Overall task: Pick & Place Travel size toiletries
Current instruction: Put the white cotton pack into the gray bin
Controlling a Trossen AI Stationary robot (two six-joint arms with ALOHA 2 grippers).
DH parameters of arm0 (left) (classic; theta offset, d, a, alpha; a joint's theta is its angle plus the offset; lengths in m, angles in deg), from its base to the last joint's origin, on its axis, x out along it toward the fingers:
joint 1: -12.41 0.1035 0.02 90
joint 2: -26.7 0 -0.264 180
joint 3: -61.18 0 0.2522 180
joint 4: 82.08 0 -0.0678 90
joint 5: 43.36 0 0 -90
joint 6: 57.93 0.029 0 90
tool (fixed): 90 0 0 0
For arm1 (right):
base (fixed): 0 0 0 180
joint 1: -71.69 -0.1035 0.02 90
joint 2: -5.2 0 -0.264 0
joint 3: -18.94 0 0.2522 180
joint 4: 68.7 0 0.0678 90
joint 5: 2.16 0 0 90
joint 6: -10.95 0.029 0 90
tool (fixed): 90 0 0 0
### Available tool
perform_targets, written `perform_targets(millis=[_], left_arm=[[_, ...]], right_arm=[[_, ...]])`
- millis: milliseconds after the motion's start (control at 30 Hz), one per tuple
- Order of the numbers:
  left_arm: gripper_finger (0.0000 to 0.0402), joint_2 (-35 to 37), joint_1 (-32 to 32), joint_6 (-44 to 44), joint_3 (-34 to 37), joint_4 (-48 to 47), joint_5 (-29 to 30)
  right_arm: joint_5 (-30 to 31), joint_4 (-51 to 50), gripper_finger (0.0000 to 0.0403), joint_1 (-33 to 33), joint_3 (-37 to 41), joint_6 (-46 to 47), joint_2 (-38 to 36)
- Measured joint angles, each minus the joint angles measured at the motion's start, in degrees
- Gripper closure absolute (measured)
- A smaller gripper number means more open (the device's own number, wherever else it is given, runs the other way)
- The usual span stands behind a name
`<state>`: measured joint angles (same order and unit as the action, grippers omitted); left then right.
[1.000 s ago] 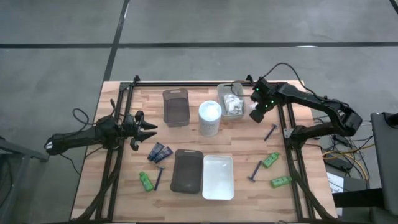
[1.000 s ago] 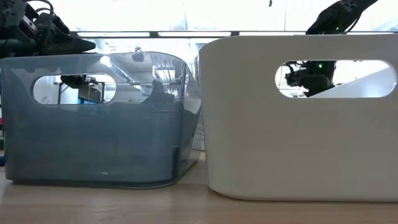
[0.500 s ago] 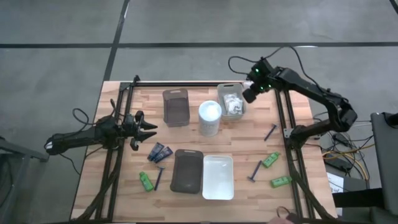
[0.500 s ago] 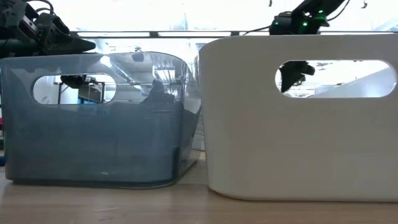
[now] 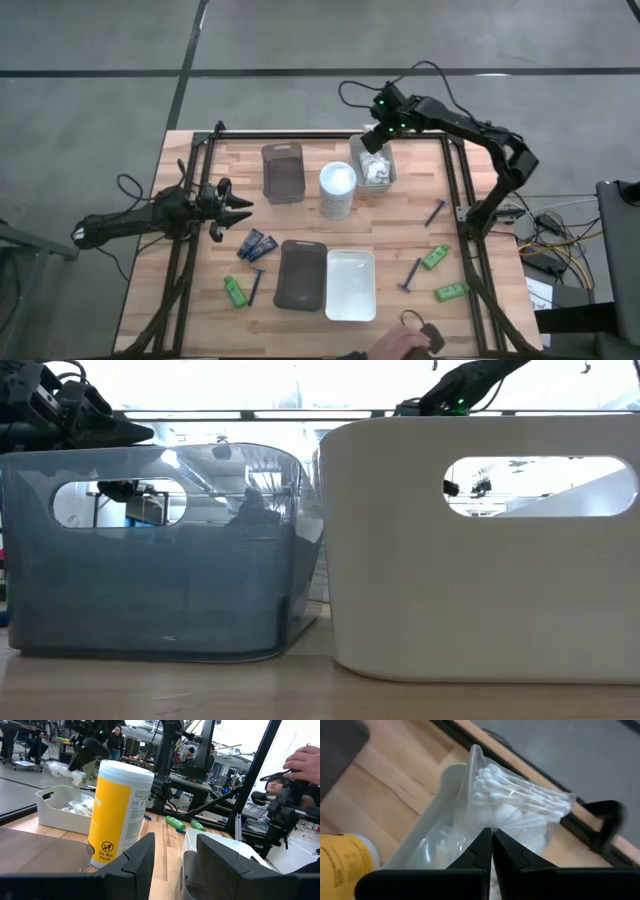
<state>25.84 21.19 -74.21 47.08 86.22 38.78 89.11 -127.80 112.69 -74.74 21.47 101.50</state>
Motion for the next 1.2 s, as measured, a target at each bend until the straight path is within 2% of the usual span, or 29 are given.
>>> perform_targets(millis=[667, 867, 1000, 1200], left_arm=[[0.025, 0.02, 0.02, -0.01, 0.0, 0.0, 0.0], [0.025, 0.01, 0.0, 0.01, 0.0, 0.0, 0.0], [0.025, 0.0, 0.0, 0.01, 0.0, 0.0, 0.0], [0.025, 0.01, 0.01, 0.0, 0.0, 0.0, -0.01]], right_arm=[[-1.88, 1.01, 0.0394, -1.37, 0.55, 4.55, 13.21], [-1.72, 1.13, 0.0392, -1.37, 0.55, 5.54, 14.02], [-1.3, 0.75, 0.0373, -1.02, 0.58, 4.64, 12.23], [-1.19, -0.88, 0.0311, -0.54, 0.55, 2.39, 11.23]])
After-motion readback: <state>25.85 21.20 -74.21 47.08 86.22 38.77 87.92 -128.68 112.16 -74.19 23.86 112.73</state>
